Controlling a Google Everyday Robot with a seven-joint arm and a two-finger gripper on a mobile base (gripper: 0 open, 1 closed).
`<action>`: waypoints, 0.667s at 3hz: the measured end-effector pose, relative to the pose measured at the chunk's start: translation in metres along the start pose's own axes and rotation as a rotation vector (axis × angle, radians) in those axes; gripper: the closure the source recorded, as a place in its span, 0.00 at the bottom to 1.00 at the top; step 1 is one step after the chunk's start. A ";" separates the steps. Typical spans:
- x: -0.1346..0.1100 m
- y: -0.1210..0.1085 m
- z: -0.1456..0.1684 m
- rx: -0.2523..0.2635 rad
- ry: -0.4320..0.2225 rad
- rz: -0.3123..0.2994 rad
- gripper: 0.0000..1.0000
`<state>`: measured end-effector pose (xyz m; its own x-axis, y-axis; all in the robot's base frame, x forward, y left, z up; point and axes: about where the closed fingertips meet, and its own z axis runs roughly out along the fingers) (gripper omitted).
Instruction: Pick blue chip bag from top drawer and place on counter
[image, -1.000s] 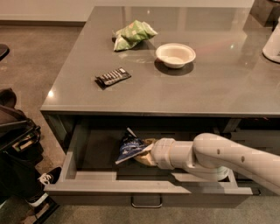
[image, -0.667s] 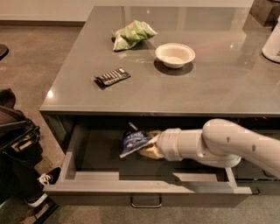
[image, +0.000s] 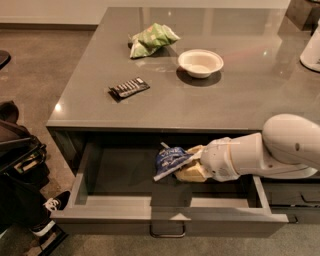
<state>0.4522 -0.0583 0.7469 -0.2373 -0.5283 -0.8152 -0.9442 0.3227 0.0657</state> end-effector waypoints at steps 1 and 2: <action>-0.020 0.007 -0.032 0.002 0.056 -0.012 1.00; -0.056 -0.006 -0.055 0.019 0.093 -0.097 1.00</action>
Offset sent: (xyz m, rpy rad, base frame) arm 0.0376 -0.0204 0.1379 -0.1813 -0.1603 0.0885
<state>0.4588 -0.0739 0.8240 -0.1656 -0.6282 -0.7602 -0.9595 0.2807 -0.0229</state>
